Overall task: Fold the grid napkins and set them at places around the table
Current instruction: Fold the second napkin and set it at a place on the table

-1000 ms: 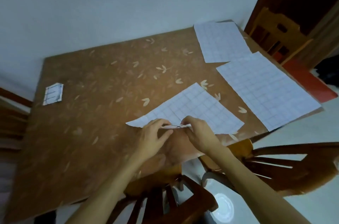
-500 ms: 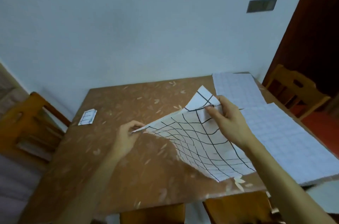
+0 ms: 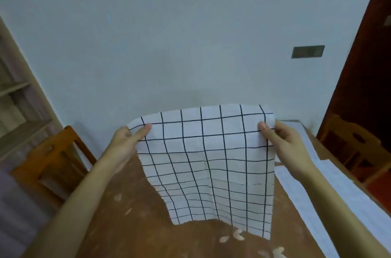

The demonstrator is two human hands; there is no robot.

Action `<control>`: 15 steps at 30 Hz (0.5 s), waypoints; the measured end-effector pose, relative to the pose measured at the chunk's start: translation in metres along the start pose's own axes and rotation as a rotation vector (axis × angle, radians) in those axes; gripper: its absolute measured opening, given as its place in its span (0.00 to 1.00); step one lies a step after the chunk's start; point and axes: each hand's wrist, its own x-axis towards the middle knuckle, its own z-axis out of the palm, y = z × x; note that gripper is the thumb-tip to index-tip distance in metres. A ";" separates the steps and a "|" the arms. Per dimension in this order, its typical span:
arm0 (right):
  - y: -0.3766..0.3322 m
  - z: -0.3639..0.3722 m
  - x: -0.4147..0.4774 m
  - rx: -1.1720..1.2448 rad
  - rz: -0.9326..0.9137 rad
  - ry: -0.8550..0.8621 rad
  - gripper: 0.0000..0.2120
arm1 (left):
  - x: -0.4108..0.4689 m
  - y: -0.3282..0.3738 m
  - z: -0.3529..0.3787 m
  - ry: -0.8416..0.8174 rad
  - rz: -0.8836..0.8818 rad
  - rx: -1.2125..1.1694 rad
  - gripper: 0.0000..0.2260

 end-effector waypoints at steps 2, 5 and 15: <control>-0.007 0.002 0.002 0.053 0.013 -0.007 0.18 | 0.004 0.002 -0.006 -0.049 -0.010 -0.092 0.18; -0.016 0.011 0.006 0.150 0.035 -0.025 0.17 | 0.007 0.007 -0.018 -0.117 -0.005 -0.217 0.29; -0.037 0.042 0.030 0.378 -0.032 -0.167 0.27 | 0.038 0.030 -0.064 -0.215 0.148 -0.322 0.17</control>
